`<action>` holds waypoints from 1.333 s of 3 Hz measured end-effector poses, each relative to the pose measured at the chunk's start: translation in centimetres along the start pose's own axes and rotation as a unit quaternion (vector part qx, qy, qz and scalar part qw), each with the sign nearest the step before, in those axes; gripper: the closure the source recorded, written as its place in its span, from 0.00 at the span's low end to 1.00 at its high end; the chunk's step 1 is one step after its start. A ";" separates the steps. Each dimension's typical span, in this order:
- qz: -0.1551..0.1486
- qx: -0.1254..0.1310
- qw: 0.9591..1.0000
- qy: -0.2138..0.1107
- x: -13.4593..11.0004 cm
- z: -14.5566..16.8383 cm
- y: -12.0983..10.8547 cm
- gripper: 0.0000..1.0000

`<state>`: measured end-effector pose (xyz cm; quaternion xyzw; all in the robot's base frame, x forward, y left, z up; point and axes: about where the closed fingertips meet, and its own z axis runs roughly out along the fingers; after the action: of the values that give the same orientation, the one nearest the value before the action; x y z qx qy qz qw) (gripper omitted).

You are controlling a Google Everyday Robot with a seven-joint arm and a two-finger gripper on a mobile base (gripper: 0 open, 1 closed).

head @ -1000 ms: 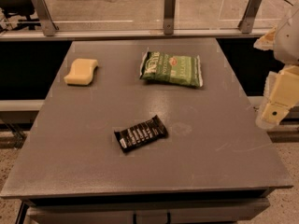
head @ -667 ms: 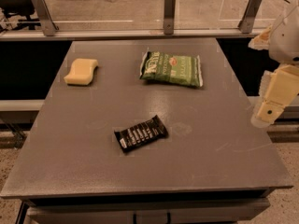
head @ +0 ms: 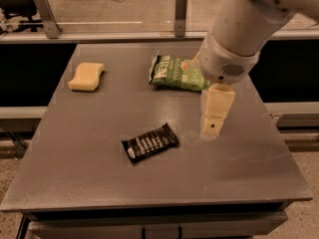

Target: Pick rxbar chocolate

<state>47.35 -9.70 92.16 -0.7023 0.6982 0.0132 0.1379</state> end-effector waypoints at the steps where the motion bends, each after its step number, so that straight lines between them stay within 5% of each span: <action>1: -0.066 -0.021 0.998 0.004 -4.5 4.9 0.1 0.00; 3: -0.142 -0.054 0.988 0.005 -7.8 10.9 0.8 0.00; 4: -0.143 -0.053 0.988 0.006 -7.7 10.8 0.9 0.18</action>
Offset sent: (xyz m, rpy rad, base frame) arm 0.0210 0.1183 -0.1073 -0.0932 0.0647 0.3153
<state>48.20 0.17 83.23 -0.8011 0.5900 0.0264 0.0970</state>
